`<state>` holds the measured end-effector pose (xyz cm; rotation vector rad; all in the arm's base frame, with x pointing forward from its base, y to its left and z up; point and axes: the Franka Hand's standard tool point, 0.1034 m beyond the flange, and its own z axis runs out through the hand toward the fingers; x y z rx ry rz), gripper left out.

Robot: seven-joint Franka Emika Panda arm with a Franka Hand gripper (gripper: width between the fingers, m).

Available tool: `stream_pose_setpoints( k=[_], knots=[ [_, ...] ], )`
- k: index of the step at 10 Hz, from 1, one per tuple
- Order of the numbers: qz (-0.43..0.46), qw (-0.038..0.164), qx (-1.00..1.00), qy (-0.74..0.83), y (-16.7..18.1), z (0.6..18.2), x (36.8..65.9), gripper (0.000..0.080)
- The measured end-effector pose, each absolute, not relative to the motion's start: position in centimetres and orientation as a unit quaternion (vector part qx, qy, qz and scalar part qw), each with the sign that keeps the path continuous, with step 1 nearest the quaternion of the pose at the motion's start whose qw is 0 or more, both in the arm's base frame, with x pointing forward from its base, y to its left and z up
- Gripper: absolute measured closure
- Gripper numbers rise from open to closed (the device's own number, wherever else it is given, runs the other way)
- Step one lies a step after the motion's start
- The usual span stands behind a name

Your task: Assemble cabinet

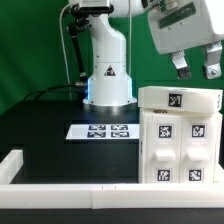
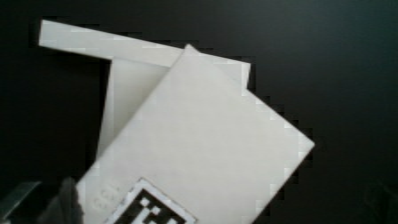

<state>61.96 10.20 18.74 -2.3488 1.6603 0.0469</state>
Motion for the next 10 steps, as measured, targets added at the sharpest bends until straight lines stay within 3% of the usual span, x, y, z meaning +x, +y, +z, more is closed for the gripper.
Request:
stream_pose_setpoints(
  k=[1, 5, 6, 10],
  knots=[
    [0.007, 0.121, -0.852, 0.51, 10.44, 18.78, 61.81, 0.0002],
    [-0.011, 0.12, -0.914, 0.387, 10.23, 18.71, 61.83, 0.0002],
    [-0.026, 0.101, -0.95, 0.293, 9.91, 18.65, 61.79, 0.0002],
    [-0.051, 0.056, -0.997, -0.006, 9.77, 18.41, 61.94, 0.0002]
  ],
)
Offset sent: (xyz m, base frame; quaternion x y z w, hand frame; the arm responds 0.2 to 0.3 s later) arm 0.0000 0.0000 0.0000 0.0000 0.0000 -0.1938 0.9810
